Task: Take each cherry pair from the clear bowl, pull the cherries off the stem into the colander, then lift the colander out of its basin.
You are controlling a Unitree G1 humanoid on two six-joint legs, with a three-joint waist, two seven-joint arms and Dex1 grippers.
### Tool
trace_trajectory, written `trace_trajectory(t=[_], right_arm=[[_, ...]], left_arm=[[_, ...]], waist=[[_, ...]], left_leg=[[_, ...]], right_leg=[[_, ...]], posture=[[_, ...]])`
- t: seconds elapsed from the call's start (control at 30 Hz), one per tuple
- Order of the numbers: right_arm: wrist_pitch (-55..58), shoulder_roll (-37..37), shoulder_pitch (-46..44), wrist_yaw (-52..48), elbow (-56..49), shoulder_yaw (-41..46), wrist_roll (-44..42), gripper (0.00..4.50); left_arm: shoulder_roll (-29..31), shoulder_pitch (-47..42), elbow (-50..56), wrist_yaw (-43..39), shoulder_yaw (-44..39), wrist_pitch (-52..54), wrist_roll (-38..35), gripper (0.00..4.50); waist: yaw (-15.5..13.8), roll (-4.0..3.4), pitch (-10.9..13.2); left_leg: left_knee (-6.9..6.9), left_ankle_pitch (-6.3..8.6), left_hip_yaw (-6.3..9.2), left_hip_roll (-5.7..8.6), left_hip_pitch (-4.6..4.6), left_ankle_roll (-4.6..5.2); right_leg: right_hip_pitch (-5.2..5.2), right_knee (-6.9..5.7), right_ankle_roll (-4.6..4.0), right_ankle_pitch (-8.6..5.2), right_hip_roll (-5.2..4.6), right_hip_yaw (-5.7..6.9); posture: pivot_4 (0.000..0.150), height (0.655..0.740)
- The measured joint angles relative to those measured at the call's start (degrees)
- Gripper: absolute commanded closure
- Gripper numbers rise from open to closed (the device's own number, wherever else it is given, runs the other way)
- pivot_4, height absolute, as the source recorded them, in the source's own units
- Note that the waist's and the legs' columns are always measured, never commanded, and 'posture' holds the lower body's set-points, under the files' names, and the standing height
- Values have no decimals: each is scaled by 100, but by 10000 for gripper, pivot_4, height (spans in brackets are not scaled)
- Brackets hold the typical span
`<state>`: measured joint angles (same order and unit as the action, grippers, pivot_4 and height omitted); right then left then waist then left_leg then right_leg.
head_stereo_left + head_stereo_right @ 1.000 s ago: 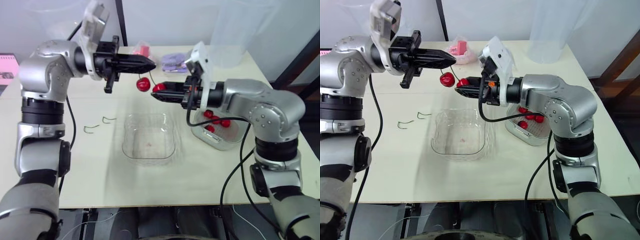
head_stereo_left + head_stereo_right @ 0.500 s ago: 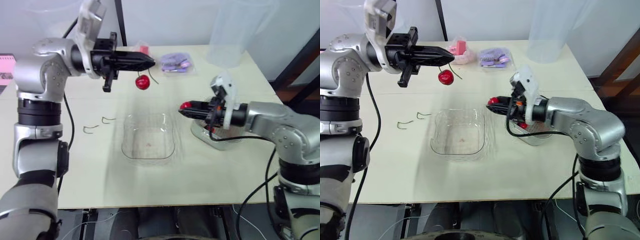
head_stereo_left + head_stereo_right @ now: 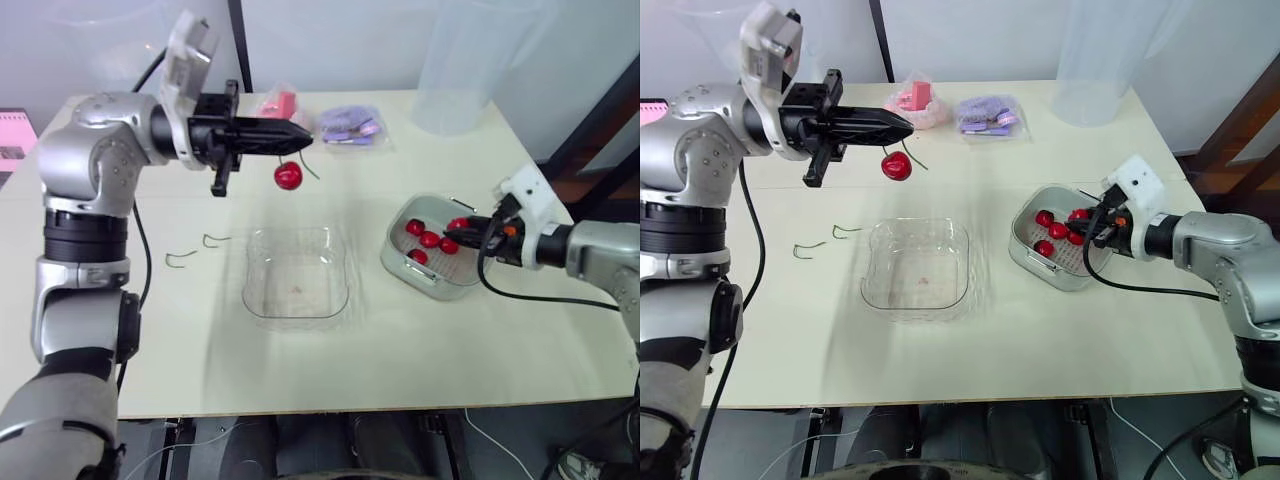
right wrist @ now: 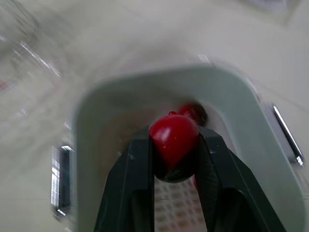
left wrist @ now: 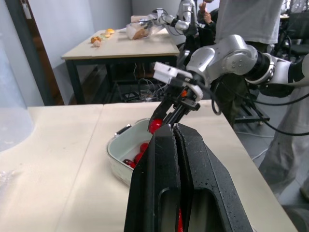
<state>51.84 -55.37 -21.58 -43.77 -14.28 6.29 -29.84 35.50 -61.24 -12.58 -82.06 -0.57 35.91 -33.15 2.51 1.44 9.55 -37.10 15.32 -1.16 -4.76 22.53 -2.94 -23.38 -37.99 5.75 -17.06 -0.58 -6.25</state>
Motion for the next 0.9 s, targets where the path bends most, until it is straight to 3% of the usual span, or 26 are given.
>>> trace_trajectory(t=[0.13,0.4,0.7,0.9], right_arm=[[-173,0,48,-95,70,-85,101,483],[-28,202,-615,-280,-213,141,-416,483],[1073,1681,-2198,105,-544,-109,-1763,483],[996,2534,-2726,266,-298,-746,-1706,483]], left_arm=[[2,12,29,6,0,0,0,45000],[-8,15,150,77,-3,96,-35,45000],[-21,36,268,139,-9,230,-147,45000],[-44,33,333,208,-18,262,-235,45000]], waist=[[-7,0,0],[16,-2,1],[-28,-2,1],[-9,-2,1]], left_leg=[[-2,0,0,2,2,0],[0,0,0,-1,-3,0],[-1,0,3,-1,4,0],[0,0,3,-1,5,0]], right_leg=[[1,1,0,0,-2,-1],[1,-1,0,0,0,-1],[0,1,0,0,-2,4],[-4,-3,0,0,-1,4]], posture=[[1500,7367],[1500,7367],[1500,7367],[1500,7367]])
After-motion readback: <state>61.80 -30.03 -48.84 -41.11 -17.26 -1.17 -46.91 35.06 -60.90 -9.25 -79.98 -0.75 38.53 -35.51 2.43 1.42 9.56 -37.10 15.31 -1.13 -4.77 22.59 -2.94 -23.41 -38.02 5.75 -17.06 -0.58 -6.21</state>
